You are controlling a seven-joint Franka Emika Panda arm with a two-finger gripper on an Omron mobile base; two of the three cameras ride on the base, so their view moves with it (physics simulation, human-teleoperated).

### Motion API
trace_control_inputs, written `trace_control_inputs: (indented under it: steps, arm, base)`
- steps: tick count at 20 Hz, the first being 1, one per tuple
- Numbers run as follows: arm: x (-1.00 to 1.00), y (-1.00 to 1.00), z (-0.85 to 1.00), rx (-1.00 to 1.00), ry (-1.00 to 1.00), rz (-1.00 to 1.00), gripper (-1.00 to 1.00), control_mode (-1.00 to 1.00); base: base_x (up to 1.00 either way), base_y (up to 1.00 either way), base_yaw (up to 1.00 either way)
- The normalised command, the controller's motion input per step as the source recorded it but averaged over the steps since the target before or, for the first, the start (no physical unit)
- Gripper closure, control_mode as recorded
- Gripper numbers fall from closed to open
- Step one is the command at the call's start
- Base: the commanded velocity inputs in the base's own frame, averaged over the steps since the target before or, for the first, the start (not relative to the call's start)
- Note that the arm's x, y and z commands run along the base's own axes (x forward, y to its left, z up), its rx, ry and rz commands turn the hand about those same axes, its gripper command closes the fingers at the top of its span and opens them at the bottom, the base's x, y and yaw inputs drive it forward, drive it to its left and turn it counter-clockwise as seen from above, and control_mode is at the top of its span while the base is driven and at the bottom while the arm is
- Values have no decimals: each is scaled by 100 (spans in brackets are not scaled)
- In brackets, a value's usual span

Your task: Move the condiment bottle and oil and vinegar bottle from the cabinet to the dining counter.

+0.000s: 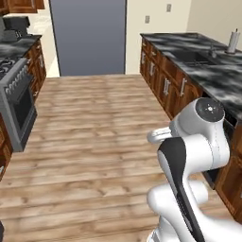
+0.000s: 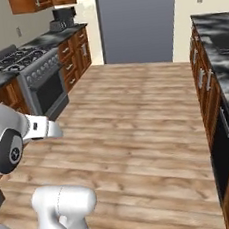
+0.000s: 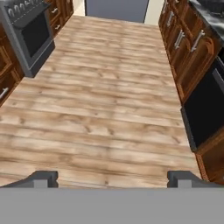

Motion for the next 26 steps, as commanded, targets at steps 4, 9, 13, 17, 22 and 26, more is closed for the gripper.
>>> trace_control_inputs:
  steps: [4,9,13,17,22,26]
  arm:
    - [0,0,0,0,0,0,-100,100]
    - [0,0,0,0,0,0,-100,100]
    - [0,0,0,0,0,0,-100,100]
    - [0,0,0,0,0,0,-100,100]
    - [0,0,0,0,0,0,-100,100]
    - [0,0,0,0,0,0,-100,100]
  base:
    - [100,1,18]
    - [100,0,30]
    - [100,0,35]
    - [100,-2,28]
    - [100,-11,31]
    - [100,-16,30]
